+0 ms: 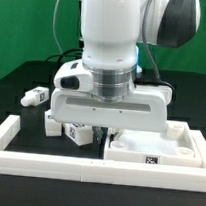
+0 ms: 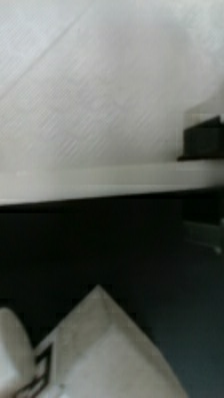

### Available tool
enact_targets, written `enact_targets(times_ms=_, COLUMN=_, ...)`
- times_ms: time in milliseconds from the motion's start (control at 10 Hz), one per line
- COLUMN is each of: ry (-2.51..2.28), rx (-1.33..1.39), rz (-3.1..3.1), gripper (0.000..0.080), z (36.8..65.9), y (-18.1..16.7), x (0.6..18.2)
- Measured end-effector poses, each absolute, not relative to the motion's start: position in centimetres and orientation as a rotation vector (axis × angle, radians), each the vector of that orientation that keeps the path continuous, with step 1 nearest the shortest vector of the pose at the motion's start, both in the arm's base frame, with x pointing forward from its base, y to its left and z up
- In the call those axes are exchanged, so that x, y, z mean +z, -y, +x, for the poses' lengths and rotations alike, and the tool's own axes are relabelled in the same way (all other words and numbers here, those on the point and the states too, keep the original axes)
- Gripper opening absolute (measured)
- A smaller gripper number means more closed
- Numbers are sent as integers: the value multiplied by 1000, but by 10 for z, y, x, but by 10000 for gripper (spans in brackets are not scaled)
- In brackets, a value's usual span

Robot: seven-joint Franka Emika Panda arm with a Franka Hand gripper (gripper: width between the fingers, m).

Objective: Assemble one leg

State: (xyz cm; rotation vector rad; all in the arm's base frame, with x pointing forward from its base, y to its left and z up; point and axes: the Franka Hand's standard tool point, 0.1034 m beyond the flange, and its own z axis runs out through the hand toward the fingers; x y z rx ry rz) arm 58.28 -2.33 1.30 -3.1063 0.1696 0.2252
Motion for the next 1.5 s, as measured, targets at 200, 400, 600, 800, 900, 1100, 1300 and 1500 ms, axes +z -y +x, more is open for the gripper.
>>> enact_targets(times_ms=200, ry=-154, rx=211, rz=-3117, gripper=61, z=590, y=22, x=13)
enact_targets(times_ms=400, ry=-140, rx=203, rz=-3129, gripper=61, z=600, y=22, x=17)
enact_targets(times_ms=600, ry=-181, rx=226, rz=-3126, gripper=61, z=607, y=24, x=20)
enact_targets(times_ms=800, ry=-181, rx=243, rz=-3122, gripper=61, z=606, y=25, x=20)
enact_targets(times_ms=900, ry=-171, rx=243, rz=-3122, gripper=61, z=606, y=24, x=19)
enact_targets(times_ms=1100, ry=-162, rx=247, rz=-3122, gripper=61, z=605, y=25, x=17)
enact_targets(times_ms=1300, ry=-163, rx=248, rz=-3122, gripper=61, z=605, y=25, x=17)
enact_targets(times_ms=1500, ry=-163, rx=249, rz=-3122, gripper=382, z=605, y=25, x=17)
